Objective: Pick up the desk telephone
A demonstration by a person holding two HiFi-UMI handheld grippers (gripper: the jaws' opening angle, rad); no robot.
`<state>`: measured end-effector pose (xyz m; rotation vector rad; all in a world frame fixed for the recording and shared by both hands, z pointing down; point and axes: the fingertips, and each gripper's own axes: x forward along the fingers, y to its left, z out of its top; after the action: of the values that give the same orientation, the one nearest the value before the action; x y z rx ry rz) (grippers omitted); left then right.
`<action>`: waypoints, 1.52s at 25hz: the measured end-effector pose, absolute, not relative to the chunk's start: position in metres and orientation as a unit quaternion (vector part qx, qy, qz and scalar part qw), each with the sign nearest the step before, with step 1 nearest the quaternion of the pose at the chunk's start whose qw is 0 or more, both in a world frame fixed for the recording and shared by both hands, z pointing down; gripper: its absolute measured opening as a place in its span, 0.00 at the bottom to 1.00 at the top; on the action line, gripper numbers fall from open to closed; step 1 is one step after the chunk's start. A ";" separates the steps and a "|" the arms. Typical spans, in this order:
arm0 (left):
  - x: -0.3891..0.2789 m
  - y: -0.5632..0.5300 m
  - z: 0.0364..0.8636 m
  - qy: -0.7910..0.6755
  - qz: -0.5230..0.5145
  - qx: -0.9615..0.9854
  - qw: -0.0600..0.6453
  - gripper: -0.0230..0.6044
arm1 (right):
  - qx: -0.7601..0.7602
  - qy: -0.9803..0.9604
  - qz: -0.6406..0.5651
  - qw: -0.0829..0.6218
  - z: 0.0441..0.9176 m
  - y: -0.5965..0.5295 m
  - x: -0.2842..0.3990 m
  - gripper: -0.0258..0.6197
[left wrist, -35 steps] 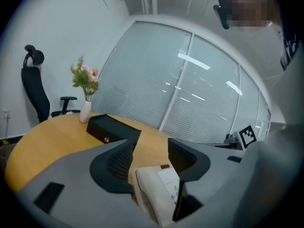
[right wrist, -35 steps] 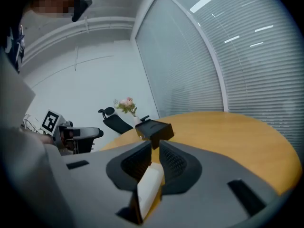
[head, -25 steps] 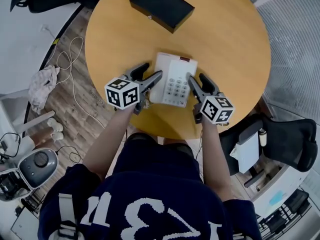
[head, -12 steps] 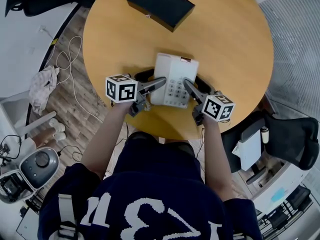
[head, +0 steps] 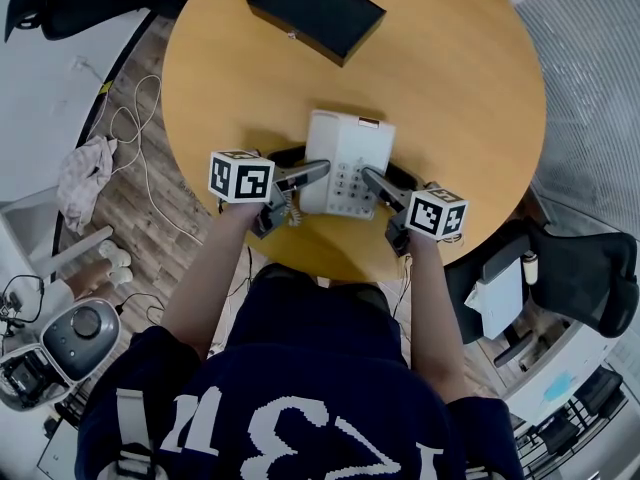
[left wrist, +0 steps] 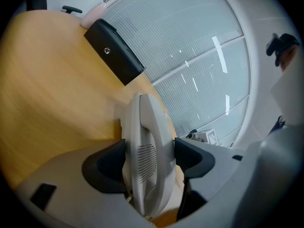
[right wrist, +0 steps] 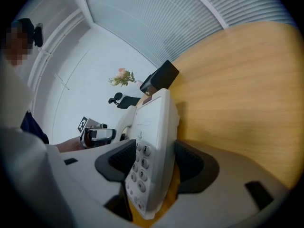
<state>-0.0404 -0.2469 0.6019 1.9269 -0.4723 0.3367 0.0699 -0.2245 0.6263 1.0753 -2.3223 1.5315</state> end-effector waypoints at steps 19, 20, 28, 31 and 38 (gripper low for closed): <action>-0.040 -0.254 0.569 -0.214 0.107 0.851 0.468 0.52 | 0.391 -0.778 0.486 0.064 0.605 -0.231 0.075 0.39; -0.039 -0.257 0.564 -0.214 0.104 0.854 0.463 0.51 | 0.393 -0.780 0.483 0.059 0.600 -0.234 0.076 0.39; -0.033 -0.280 0.511 -0.212 0.077 0.881 0.415 0.51 | 0.402 -0.806 0.432 0.034 0.544 -0.262 0.085 0.38; -0.031 -0.288 0.486 -0.213 0.068 0.893 0.391 0.51 | 0.403 -0.818 0.409 0.027 0.520 -0.273 0.088 0.38; -0.029 -0.302 0.426 -0.218 0.048 0.918 0.327 0.51 | 0.403 -0.849 0.341 0.014 0.459 -0.293 0.090 0.38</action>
<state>-0.0291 -0.3016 0.4255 2.4053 -0.5708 0.1258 0.0904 -0.2925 0.4586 1.2538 -2.6457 1.0623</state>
